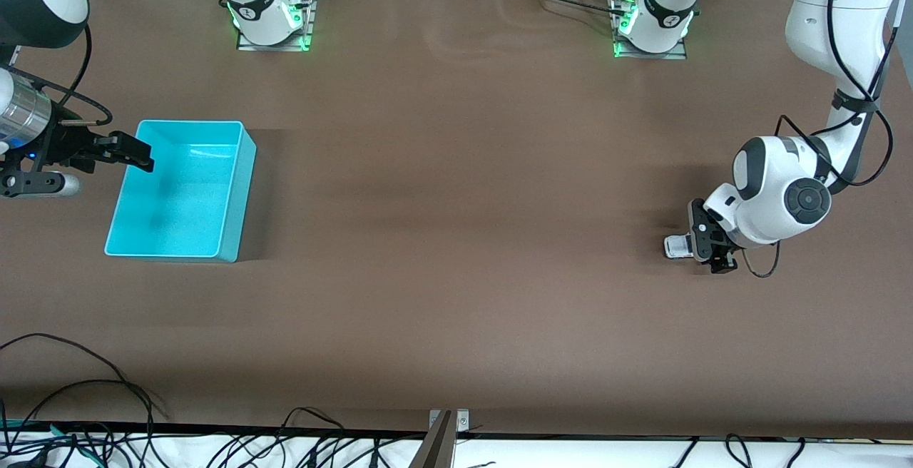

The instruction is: Wind and store white jeep toy

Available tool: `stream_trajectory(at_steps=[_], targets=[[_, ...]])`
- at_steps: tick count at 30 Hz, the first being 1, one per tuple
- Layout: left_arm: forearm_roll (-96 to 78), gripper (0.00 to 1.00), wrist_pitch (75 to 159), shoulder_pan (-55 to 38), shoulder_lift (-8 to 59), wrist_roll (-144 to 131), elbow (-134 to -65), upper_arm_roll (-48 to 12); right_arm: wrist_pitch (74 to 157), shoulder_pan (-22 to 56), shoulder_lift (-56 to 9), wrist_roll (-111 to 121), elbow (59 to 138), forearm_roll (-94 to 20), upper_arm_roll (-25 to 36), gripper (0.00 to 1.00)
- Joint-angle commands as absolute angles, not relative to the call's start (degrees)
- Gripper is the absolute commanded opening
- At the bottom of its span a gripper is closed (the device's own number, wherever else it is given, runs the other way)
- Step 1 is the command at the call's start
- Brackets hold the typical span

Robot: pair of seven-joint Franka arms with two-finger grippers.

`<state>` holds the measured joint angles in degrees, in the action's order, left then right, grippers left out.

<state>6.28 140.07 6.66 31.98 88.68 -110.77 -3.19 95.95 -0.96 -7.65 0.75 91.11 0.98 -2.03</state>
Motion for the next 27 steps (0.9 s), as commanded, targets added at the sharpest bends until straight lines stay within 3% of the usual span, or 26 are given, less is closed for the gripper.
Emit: stream_trajectory(at_steps=[1, 4, 6, 27], targets=[[7.38, 0.24, 141.33, 7.21, 32.26, 90.35, -111.01, -3.69, 95.19, -1.41, -7.73, 1.41, 90.35, 1.05, -2.28, 1.0], [7.21, 0.09, 141.24, 7.21, 32.43, 90.35, -111.01, -3.69, 95.19, -1.41, -7.73, 1.41, 90.35, 1.05, -2.29, 1.0], [7.12, 0.04, 141.24, 7.29, 32.43, 90.44, -111.01, -3.6, 95.19, -1.41, -7.73, 1.41, 90.35, 1.05, -2.29, 1.0], [7.47, 0.01, 140.45, 8.0, 34.54, 92.45, -110.66, -3.43, 95.19, -1.41, -7.73, 1.41, 90.35, 1.05, -2.2, 1.0]])
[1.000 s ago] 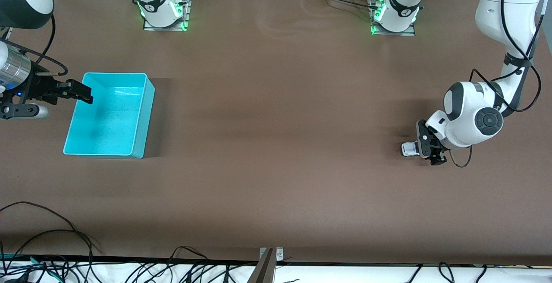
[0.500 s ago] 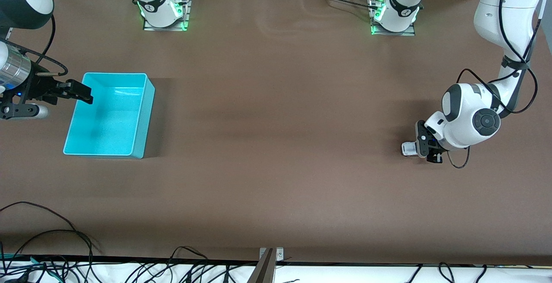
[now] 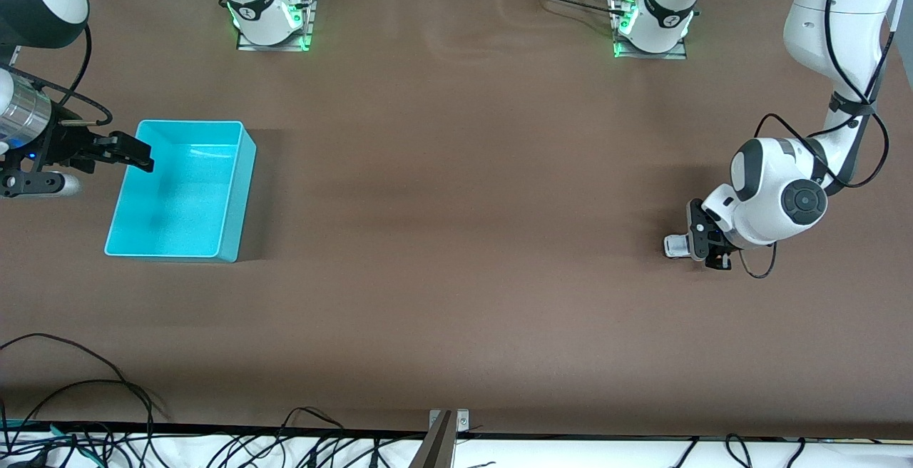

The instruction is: Wind and store white jeep toy

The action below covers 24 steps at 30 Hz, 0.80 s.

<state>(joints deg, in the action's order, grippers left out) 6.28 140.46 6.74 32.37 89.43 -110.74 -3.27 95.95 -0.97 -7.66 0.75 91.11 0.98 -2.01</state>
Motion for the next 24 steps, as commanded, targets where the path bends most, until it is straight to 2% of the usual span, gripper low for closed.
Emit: stream_trajectory(at_steps=[1, 24], targets=[[7.47, 0.01, 140.45, 8.35, 34.72, 93.94, -110.48, -3.34, 95.19, -1.41, -7.73, 1.41, 90.35, 1.05, -2.2, 1.0], [7.56, 0.01, 140.54, 22.41, 37.53, 104.94, -109.16, -2.46, 95.19, -1.41, -7.73, 1.41, 90.35, 1.05, -2.29, 1.0]])
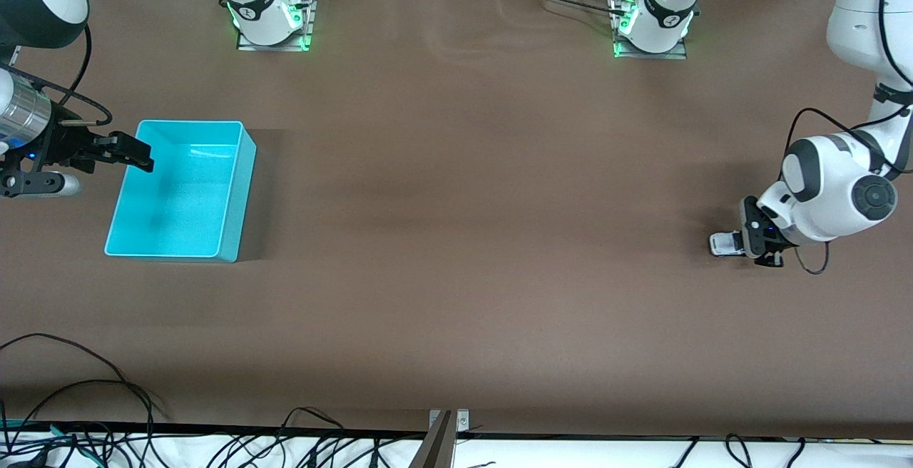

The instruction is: Wind and store white jeep toy

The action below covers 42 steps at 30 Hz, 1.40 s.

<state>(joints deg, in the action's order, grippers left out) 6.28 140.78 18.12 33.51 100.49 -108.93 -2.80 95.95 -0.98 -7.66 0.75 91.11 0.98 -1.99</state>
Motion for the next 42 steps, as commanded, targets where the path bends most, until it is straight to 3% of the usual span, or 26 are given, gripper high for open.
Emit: stream_trajectory(at_steps=[1, 30, 31, 32, 33, 35, 42], targets=[[7.56, 0.01, 140.54, 22.67, 37.62, 105.64, -109.07, -2.37, 95.19, -1.41, -7.73, 1.41, 90.35, 1.05, -2.2, 1.0], [12.74, 0.04, 140.54, 29.53, 39.46, 111.53, -104.77, -0.97, 95.1, -1.41, -7.73, 1.41, 90.35, 1.05, -2.2, 1.0], [12.74, 0.09, 140.54, 29.53, 39.38, 111.45, -104.68, -0.97, 95.18, -1.41, -7.73, 1.41, 90.35, 1.05, -2.2, 1.0], [12.66, 0.22, 140.54, 29.53, 39.38, 111.45, -104.68, -0.97, 95.19, -1.41, -7.73, 1.41, 90.35, 1.05, -2.28, 1.0], [12.66, 0.43, 140.54, 29.44, 39.38, 111.45, -104.59, -0.97, 95.19, -1.41, -7.73, 1.41, 90.35, 1.05, -2.29, 1.0], [12.66, 1.0, 140.45, 29.53, 39.29, 111.53, -103.72, -1.05, 95.19, -1.41, -7.73, 1.41, 90.35, 1.05, -2.2, 1.0], [11.95, 1.0, 136.33, 28.83, 38.15, 111.27, -102.13, -1.49, 95.19, -1.41, -7.73, 1.41, 90.35, 1.05, -2.28, 1.0]])
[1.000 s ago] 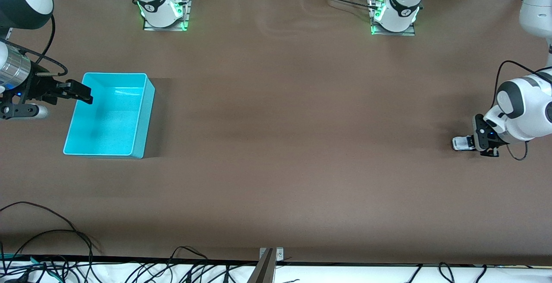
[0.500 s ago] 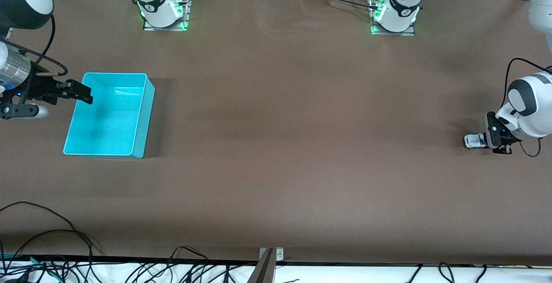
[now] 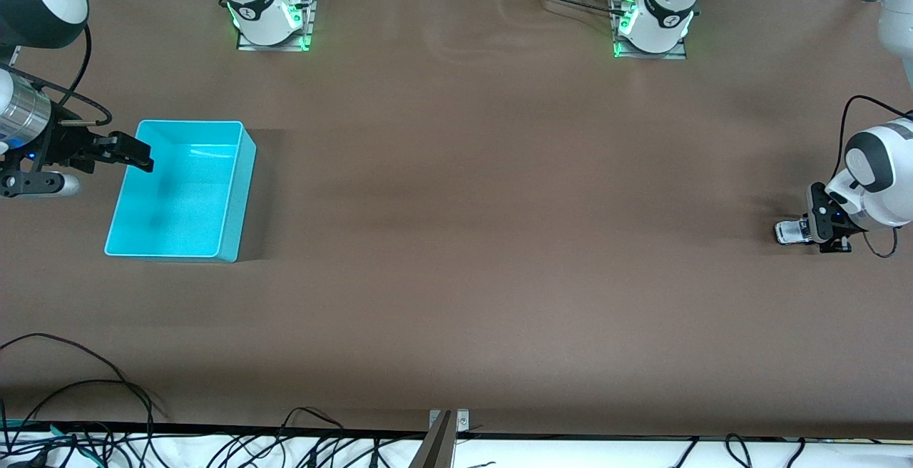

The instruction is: Wind and store white jeep toy

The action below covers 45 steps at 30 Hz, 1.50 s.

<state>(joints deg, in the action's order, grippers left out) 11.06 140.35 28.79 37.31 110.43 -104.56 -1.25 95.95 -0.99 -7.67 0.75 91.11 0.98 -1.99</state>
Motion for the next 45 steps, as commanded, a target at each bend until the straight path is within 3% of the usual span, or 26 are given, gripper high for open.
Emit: stream_trajectory(at_steps=[1, 20, 33, 45], targets=[[11.87, 1.0, 135.19, 28.74, 37.97, 111.1, -101.78, -1.58, 95.19, -1.41, -7.73, 1.41, 90.35, 1.05, -2.29, 1.0], [11.78, 1.0, 108.2, 28.74, 35.07, 94.68, -91.15, -8.96, 95.19, -1.41, -7.73, 1.41, 90.35, 1.05, -2.2, 1.0], [9.41, 1.0, 101.52, 28.74, 31.99, 70.86, -90.44, -15.37, 95.19, -1.41, -7.73, 1.41, 90.35, 1.05, -2.28, 1.0], [9.05, 1.0, 97.91, 28.74, 28.48, 47.39, -90.44, -26.45, 95.19, -1.41, -7.73, 1.41, 90.35, 1.05, -2.2, 1.0]])
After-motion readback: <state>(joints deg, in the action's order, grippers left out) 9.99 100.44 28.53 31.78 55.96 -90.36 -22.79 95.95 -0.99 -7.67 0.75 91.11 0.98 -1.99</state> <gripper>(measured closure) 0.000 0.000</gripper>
